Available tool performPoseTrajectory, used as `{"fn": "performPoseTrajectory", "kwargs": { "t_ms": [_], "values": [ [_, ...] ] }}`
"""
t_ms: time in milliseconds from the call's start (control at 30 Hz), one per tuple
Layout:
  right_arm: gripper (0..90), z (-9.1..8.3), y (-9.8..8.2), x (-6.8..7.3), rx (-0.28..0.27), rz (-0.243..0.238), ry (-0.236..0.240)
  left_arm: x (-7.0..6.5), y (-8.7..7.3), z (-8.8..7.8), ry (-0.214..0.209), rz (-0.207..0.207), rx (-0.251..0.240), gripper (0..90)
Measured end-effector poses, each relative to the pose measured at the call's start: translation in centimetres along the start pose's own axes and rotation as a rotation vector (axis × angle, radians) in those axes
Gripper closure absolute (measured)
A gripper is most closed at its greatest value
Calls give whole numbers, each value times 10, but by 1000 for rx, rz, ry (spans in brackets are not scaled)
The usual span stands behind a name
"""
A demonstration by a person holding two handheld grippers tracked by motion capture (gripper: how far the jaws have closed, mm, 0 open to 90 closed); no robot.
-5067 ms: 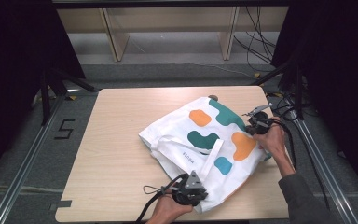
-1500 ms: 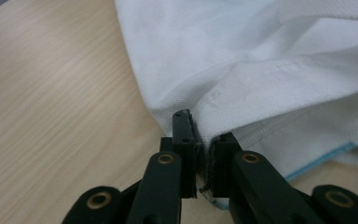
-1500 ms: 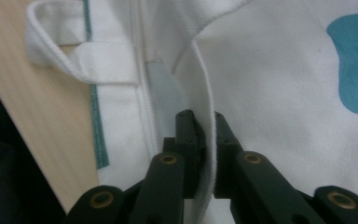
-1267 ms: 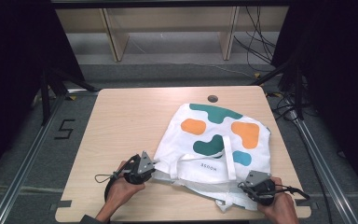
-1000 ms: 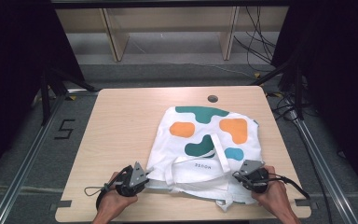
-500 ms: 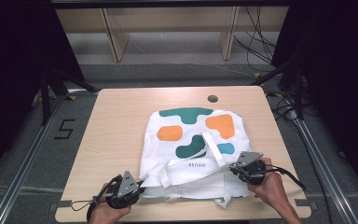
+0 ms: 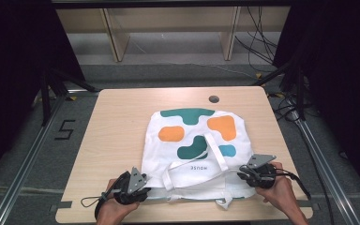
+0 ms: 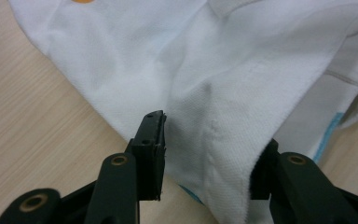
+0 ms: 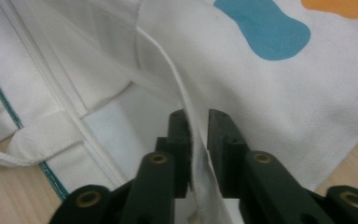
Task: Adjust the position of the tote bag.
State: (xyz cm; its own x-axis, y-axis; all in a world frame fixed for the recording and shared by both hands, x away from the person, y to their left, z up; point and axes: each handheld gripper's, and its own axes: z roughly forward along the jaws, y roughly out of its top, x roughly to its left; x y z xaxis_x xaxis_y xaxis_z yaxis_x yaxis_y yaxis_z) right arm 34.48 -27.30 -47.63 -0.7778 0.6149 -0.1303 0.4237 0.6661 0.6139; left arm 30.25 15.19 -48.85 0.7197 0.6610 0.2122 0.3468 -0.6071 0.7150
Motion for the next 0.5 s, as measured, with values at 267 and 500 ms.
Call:
{"fn": "performPoseTrajectory", "kwargs": {
  "t_ms": [267, 500],
  "values": [
    [879, -6, 4, -1, -9, 10, 7, 6, 8, 5, 0, 27, 0, 736],
    [880, -16, 5, -5, -52, 30, 17, 7, 11, 1, -25, 36, -11, 811]
  ]
}}
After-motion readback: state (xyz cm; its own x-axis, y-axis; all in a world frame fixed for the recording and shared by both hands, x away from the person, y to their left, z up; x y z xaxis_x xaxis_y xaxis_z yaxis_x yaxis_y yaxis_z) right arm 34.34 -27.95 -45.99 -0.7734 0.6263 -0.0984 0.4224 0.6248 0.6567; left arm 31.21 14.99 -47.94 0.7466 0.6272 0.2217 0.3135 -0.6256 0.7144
